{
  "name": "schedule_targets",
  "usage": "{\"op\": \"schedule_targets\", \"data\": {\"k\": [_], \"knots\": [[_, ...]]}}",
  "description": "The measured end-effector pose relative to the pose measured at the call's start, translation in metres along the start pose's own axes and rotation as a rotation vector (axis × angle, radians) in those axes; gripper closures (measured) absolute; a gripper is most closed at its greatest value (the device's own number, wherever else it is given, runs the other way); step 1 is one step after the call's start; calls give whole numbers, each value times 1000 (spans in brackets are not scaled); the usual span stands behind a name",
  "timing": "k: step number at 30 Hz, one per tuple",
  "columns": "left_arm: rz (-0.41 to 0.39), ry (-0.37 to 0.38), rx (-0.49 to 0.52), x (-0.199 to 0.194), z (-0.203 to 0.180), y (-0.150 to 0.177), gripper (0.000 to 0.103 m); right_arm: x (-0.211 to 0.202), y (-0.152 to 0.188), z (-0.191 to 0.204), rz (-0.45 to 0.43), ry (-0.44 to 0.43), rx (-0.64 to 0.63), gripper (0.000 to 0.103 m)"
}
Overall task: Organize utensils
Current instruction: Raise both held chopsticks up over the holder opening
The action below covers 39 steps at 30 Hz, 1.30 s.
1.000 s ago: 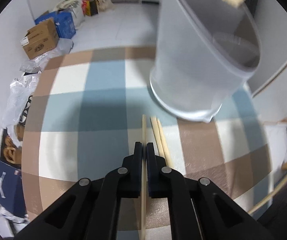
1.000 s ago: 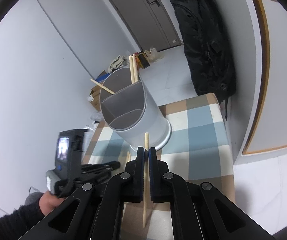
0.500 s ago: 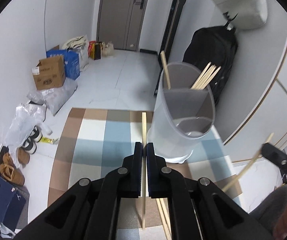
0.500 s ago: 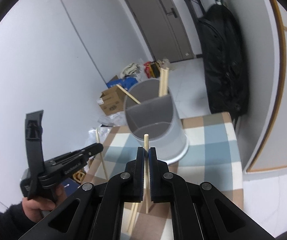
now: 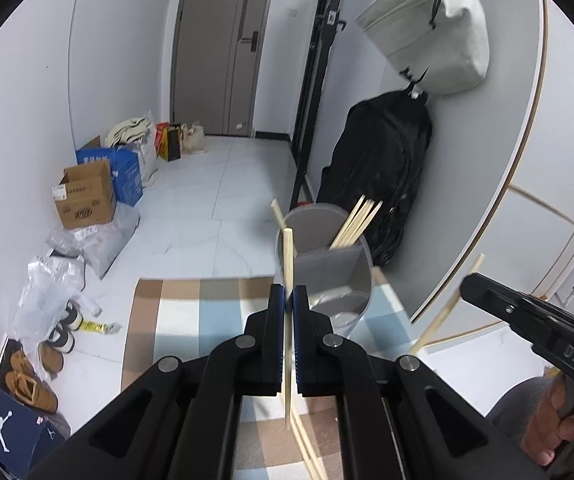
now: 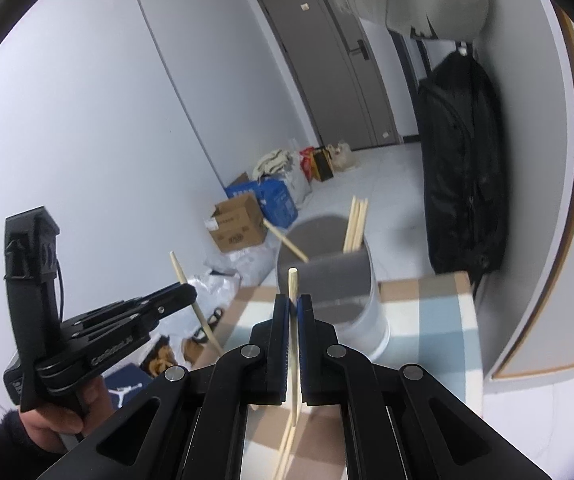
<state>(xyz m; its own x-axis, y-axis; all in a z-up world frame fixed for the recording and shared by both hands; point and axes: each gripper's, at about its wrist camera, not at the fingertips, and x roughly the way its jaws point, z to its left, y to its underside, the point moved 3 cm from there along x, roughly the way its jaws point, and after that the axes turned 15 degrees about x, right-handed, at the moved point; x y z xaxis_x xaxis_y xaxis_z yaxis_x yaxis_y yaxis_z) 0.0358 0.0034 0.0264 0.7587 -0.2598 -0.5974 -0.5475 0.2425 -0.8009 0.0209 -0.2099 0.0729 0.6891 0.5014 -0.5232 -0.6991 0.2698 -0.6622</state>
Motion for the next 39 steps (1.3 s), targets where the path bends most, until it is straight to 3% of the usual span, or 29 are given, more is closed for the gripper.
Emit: {"op": "schedule_targets", "data": {"k": [10,23,39], "knots": [[-42,10,25,-6,2,-47,103,-7,-60,17,-65,-34,3,100],[-86,14,40,10,9,-98,103,14,-126,24,-113,-30,-20,100],[-64,0,44,61,18,-113,103,53,-157,14,-120,-15,-27,100]]}}
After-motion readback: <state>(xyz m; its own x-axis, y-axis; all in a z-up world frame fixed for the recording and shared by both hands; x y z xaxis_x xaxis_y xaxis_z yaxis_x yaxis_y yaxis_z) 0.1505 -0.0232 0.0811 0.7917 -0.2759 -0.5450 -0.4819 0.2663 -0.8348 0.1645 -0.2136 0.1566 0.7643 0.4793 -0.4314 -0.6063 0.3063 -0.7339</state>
